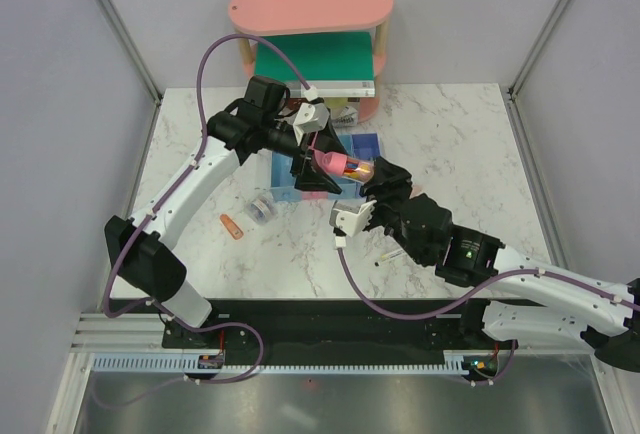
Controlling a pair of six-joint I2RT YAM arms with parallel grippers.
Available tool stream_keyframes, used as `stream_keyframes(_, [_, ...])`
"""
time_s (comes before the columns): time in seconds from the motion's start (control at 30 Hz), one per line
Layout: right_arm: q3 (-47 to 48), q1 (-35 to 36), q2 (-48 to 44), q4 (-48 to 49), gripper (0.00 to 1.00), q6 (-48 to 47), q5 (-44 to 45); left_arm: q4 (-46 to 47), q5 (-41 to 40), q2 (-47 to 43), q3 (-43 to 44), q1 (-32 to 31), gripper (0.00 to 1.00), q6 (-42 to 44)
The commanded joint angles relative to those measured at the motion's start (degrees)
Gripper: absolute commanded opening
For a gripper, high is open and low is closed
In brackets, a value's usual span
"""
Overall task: Sort the stationery into containers
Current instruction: Pick up the pen from the center of the board.
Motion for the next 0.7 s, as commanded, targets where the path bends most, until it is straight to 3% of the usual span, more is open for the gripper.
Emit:
stream_keyframes(0.0, [-0.55,0.31,-0.4,5.14,0.0,-0.15,1.87,1.9,1.03,-1.72,2.02,-0.5,0.82,-1.92])
stream_keyframes(0.13, [-0.64,0.31,-0.4,5.23,0.01,-0.24,1.87,2.34,0.77,-1.55,2.28,-0.67,0.68,-2.28])
stream_keyframes(0.17, [-0.64,0.39,-0.31,5.14,0.01,-0.15,1.87,2.43,0.86,-1.37,2.45,-0.76,0.58,-2.28])
stream_keyframes(0.27, [-0.81,0.31,-0.4,5.32,0.01,-0.15,1.87,2.87,0.86,-1.28,2.54,-0.85,0.45,-2.8])
stream_keyframes(0.37, [-1.08,0.31,-0.57,5.49,0.02,-0.32,1.96,3.04,0.77,-1.2,2.63,-1.11,0.44,-2.89])
stream_keyframes(0.53, [-1.69,0.31,-0.58,5.58,0.03,-0.5,1.78,3.04,0.86,-1.02,2.81,-1.38,0.23,-2.89])
stream_keyframes(0.63, [-2.48,0.31,-0.75,5.32,0.12,-1.11,1.52,3.04,0.33,-1.02,2.9,-1.73,0.04,-2.98])
stream_keyframes(0.67, [-2.74,0.31,-0.84,5.23,0.28,-1.38,1.52,3.13,0.16,-1.02,2.9,-1.73,0.02,-3.15])
